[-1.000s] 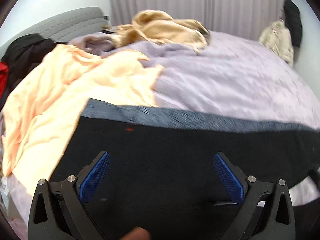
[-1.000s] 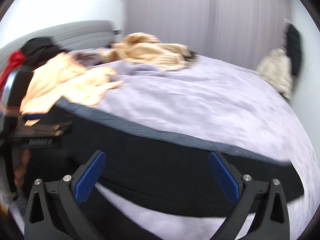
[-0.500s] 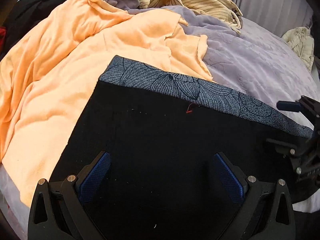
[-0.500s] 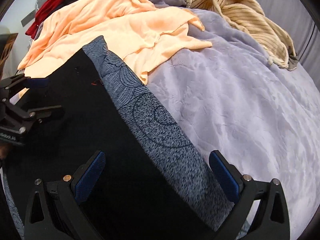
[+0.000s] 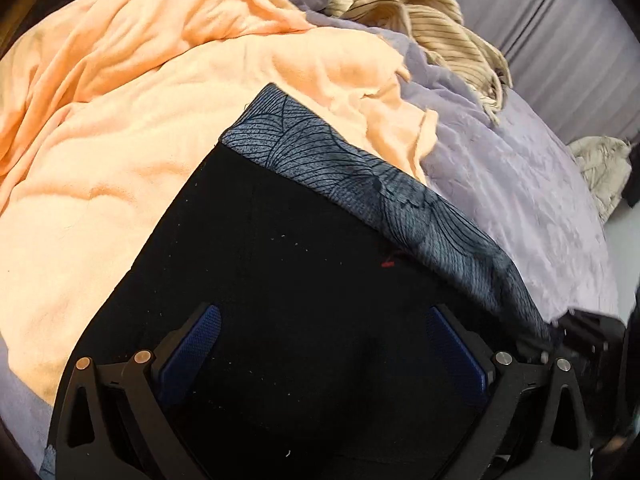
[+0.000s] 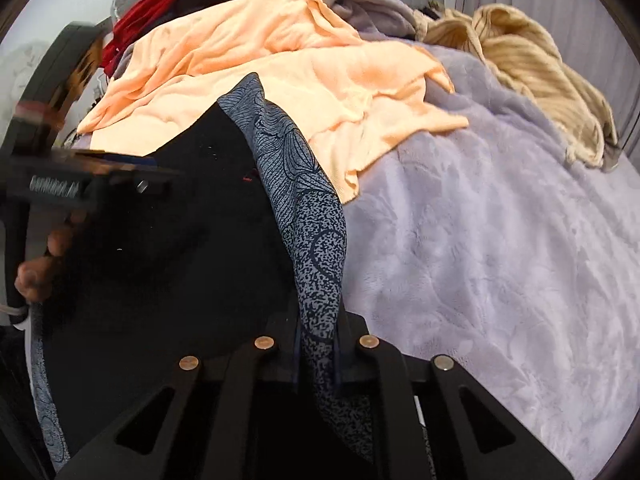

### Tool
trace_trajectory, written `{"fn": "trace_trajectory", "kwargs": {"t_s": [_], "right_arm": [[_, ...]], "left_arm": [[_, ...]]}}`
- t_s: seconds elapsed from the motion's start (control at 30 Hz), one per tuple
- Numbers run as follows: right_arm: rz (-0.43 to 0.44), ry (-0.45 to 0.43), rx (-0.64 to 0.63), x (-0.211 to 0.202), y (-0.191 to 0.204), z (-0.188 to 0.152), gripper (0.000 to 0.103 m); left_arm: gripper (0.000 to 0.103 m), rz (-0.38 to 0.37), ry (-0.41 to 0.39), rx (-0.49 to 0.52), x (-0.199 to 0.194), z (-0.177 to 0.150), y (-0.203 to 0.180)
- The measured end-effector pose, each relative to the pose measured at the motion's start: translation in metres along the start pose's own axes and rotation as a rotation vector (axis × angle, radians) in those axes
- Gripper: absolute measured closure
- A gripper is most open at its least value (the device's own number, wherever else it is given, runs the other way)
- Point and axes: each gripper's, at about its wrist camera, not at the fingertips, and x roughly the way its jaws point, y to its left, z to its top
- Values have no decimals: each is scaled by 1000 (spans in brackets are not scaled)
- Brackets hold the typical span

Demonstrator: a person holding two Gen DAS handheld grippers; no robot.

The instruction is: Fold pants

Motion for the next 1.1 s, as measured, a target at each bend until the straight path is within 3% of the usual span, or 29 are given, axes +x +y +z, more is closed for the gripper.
{"fn": "trace_trajectory", "kwargs": {"t_s": [0.1,0.23,0.27,0.33,0.4,0.47,0.5,0.57,0.6,0.63,0.9,1.1], "right_arm": [[-112,-51,-77,-19,34,-7,91],[-185,-86,-127,-29,63,-20,91],[-192,-90,-127,-31,66,-22,91],[-212,-101,-128,-33,69,-26,92],[-246,-96,-154,-29,75,-25,91],[-258,-96,-159,-28,76,-25,91],[-255,-100,-150,-28,75,-25,92],[-246,-104,-134,-29,73,-25,91],[-240,-102,-132,-29,74,-25,91],[-243,-98,-138,-30,78,-26,91],[-244,-148,-102,-67,92,-37,92],[-288,-171,-145,-101,134,-53,92]], "left_arm": [[0,5,0,7,1,16,-17],[0,-93,40,-47,-3,28,-41],[0,-82,46,-49,2,32,-47],[0,16,72,-51,21,36,-56],[0,116,92,-130,31,34,-50],[0,110,63,-213,27,24,-38],[4,107,66,-215,27,21,-35],[73,132,111,-180,34,18,-32],[74,133,145,-194,37,16,-28],[75,110,132,-220,32,14,-24],[79,57,-90,-140,-52,-30,-32],[79,-28,-168,-96,-112,-76,-8]]}}
